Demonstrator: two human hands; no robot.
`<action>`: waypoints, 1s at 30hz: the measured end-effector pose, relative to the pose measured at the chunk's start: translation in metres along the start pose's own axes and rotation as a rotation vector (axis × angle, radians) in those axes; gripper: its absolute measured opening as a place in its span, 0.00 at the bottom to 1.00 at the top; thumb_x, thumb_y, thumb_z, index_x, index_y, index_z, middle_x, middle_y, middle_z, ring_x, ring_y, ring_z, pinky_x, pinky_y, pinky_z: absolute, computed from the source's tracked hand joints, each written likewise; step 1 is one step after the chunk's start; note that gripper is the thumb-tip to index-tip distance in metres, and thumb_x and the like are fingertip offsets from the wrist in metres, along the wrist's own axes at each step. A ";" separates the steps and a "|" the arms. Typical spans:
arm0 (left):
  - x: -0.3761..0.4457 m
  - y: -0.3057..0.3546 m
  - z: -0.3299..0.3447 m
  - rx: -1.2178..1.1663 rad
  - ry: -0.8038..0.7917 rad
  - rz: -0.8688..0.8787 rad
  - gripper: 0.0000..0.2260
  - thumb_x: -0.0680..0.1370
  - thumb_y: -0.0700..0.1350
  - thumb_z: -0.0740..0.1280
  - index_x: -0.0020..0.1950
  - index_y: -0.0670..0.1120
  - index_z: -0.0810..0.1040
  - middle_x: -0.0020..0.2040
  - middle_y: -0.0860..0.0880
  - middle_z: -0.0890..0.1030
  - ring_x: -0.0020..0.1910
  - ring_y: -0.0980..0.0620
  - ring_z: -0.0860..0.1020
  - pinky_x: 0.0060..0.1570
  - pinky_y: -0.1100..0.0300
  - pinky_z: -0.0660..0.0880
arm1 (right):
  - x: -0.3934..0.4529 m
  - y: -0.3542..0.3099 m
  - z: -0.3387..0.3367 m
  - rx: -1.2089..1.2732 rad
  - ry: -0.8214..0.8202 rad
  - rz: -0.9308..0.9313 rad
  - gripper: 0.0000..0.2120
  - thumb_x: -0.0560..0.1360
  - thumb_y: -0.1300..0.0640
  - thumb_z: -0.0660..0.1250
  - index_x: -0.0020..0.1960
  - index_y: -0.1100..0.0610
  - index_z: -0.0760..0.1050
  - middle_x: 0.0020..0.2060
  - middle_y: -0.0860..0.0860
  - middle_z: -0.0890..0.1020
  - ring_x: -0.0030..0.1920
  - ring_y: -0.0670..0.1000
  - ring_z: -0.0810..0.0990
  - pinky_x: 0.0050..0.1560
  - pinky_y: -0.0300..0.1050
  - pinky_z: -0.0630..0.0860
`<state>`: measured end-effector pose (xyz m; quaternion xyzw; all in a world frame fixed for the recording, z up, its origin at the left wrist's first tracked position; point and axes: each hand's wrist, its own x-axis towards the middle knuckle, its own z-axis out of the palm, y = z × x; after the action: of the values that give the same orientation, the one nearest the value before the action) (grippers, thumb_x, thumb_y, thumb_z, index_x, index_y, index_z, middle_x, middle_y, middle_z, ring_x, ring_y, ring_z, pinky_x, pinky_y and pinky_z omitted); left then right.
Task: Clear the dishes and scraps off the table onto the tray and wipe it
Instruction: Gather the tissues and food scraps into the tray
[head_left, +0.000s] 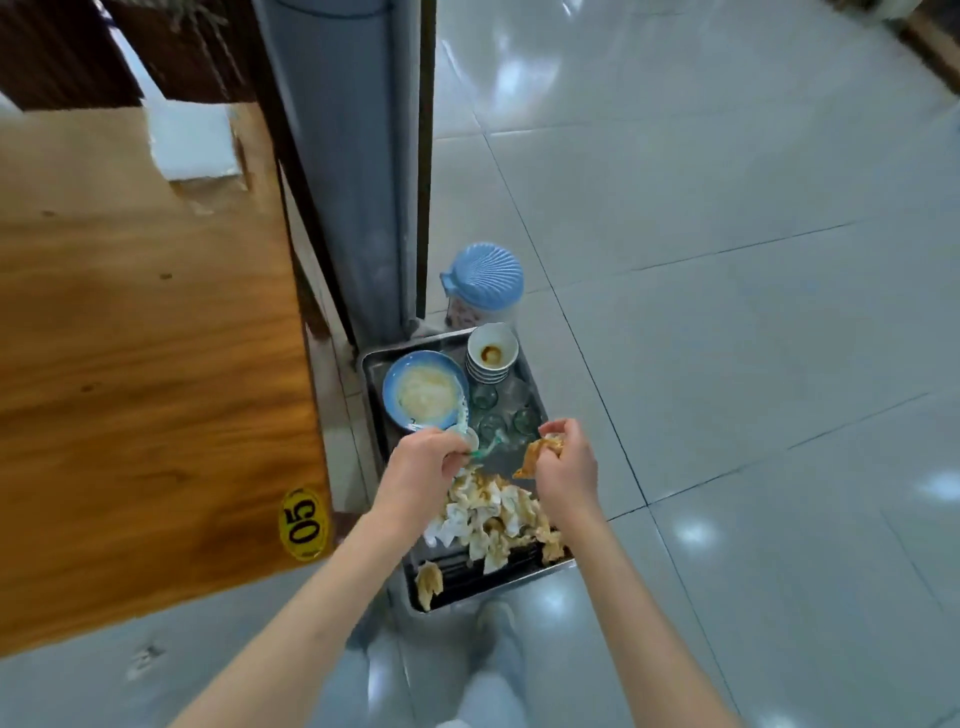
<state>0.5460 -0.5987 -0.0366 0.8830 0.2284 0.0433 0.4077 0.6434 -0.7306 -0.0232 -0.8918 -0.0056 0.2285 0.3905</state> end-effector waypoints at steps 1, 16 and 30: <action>0.000 -0.001 0.016 -0.013 -0.015 -0.048 0.08 0.73 0.33 0.69 0.48 0.41 0.84 0.42 0.46 0.81 0.41 0.49 0.78 0.46 0.58 0.74 | 0.008 0.013 -0.001 0.003 -0.038 0.016 0.14 0.71 0.70 0.55 0.51 0.56 0.71 0.48 0.58 0.76 0.49 0.59 0.76 0.51 0.57 0.76; 0.018 -0.066 0.198 0.108 -0.143 -0.206 0.08 0.77 0.39 0.66 0.52 0.45 0.83 0.47 0.46 0.79 0.49 0.48 0.75 0.49 0.52 0.74 | 0.106 0.185 0.042 -0.039 -0.267 0.143 0.10 0.76 0.62 0.57 0.53 0.50 0.68 0.49 0.52 0.77 0.47 0.54 0.77 0.45 0.51 0.76; 0.019 -0.088 0.217 0.220 -0.147 -0.246 0.15 0.75 0.39 0.69 0.61 0.50 0.79 0.62 0.48 0.75 0.63 0.49 0.71 0.60 0.55 0.70 | 0.107 0.214 0.058 0.058 -0.437 0.061 0.27 0.76 0.56 0.62 0.73 0.46 0.59 0.71 0.46 0.64 0.70 0.49 0.63 0.67 0.50 0.65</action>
<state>0.5873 -0.6933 -0.2477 0.8885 0.3076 -0.0970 0.3265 0.6797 -0.8183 -0.2502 -0.8091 -0.0564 0.4283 0.3984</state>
